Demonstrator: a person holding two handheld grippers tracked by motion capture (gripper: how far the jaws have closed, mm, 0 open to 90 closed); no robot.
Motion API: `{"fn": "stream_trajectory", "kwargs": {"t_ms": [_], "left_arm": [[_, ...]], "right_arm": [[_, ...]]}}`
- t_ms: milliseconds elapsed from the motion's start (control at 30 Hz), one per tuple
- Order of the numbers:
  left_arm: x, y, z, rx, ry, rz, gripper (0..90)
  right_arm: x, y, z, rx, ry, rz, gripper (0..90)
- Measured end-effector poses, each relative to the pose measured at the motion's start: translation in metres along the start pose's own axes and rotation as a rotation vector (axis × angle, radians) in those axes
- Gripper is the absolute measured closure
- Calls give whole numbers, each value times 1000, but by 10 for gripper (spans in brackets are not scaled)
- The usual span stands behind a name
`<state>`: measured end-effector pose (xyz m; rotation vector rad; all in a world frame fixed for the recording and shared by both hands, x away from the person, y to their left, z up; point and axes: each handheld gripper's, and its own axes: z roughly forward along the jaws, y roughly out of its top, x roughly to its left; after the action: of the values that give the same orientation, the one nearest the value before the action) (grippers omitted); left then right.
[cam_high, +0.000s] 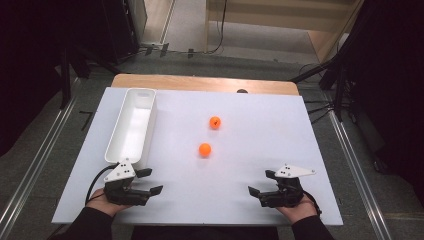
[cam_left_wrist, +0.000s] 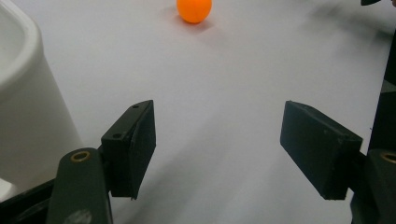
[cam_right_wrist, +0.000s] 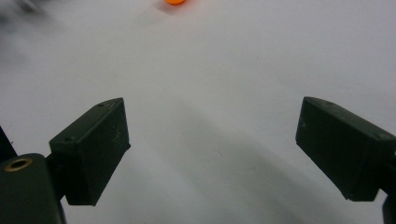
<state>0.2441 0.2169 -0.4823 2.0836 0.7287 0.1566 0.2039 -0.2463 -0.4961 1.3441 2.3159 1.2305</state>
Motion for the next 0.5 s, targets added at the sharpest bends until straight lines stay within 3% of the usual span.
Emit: {"fn": "stream_trajectory", "kwargs": {"t_ms": [400,500], "left_arm": [[0,2,0,9,-7,-14,272],[-1,2,1,30,2,-15,264]], "right_arm": [[0,0,0,7,6,-7,84],[2,0,1,14,8,-2,84]]}}
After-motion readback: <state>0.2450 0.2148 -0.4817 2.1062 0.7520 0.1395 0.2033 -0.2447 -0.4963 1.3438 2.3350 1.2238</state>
